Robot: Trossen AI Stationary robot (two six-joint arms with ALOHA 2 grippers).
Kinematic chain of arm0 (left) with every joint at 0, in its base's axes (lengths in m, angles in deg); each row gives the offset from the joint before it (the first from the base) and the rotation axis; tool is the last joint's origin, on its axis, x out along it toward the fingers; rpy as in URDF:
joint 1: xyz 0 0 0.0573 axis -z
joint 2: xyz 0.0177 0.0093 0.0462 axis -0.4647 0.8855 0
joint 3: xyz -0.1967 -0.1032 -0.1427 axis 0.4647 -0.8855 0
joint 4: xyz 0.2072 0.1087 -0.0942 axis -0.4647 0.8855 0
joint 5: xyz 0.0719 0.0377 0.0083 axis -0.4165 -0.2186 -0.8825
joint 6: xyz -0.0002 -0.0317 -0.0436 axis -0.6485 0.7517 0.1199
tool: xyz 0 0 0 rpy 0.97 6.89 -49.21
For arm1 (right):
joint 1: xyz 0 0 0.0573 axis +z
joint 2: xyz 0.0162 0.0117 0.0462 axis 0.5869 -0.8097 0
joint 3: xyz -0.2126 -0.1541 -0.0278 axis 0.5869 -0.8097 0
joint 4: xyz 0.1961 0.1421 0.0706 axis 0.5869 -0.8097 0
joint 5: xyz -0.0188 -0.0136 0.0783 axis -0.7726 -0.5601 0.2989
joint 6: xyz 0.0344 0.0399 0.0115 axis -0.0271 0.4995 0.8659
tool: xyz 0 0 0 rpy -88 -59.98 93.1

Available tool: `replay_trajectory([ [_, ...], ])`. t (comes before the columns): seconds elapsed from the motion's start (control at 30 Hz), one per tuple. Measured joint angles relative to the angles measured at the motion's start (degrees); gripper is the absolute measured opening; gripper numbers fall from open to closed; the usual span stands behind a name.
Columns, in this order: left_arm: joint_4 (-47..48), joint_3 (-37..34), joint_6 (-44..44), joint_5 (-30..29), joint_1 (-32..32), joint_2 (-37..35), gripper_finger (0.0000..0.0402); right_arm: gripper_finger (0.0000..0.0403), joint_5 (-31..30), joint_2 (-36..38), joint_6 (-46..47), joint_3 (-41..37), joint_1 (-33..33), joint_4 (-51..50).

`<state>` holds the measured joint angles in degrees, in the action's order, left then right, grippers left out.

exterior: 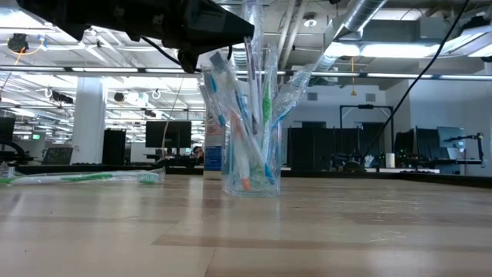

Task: Pick & Place toothbrushing station
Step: Put the purple toothbrush into the Transparent organizer

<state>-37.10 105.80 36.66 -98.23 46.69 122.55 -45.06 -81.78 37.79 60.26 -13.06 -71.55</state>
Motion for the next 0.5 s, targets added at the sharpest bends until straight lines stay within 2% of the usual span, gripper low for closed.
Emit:
replay_trajectory([
  [0.5,-0.1,0.0,1.7,0.1,-0.2,2.6,0.0012,0.0098,0.0,0.0,0.0,0.0,0.0,0.0],
])
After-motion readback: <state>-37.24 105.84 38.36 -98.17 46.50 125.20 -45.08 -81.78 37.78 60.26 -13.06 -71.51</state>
